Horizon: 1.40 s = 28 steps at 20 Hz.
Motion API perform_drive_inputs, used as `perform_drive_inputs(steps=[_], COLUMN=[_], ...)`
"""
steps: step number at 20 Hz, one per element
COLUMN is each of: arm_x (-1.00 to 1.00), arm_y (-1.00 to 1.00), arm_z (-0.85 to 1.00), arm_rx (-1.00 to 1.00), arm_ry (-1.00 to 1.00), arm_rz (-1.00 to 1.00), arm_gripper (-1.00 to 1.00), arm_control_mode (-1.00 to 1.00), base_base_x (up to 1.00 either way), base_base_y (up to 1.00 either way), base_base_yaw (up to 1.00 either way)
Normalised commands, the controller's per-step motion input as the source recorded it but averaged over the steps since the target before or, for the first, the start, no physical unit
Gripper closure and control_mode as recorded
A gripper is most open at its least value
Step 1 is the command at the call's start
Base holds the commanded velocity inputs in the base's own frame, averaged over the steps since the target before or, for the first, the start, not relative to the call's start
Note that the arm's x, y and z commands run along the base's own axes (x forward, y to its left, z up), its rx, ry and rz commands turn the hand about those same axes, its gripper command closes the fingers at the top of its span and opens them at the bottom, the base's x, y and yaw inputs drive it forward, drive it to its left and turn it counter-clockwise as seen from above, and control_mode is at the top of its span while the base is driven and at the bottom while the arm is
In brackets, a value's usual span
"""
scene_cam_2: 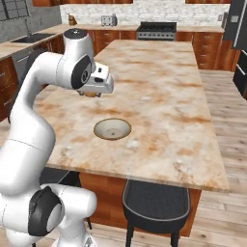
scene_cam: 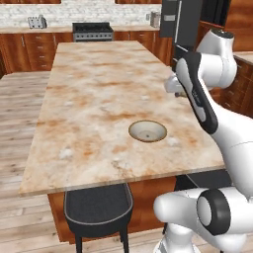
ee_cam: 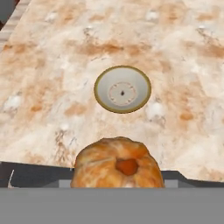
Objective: Retrieve the tangerine and kiwi from the fridge and place them into the bowl on the dining table.
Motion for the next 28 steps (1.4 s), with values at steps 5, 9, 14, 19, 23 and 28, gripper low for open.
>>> perform_drive_inputs(steps=[5,9,14,19,23,28], arm_x=[0.21,0.23,0.25,0.15,0.12,0.14], arm_y=[0.00,0.09,0.13,0.08,0.06,0.04], arm_z=[-0.65,-0.52,-0.50,-0.53,-0.52,-0.48], arm_rx=[0.00,0.00,0.00,0.00,0.00,0.00], arm_ry=[0.27,0.22,0.20,0.21,0.17,0.14], arm_rz=[0.00,0.00,0.00,0.00,0.00,0.00], arm_gripper=[1.00,1.00,1.00,1.00,1.00,1.00], arm_control_mode=[-1.00,-1.00,-1.00,-1.00,-1.00,-1.00], base_base_x=[0.00,0.00,0.00,0.00,0.00,0.00], base_base_y=[0.00,0.00,0.00,0.00,0.00,0.00], base_base_yaw=[0.00,0.00,0.00,0.00,0.00,0.00])
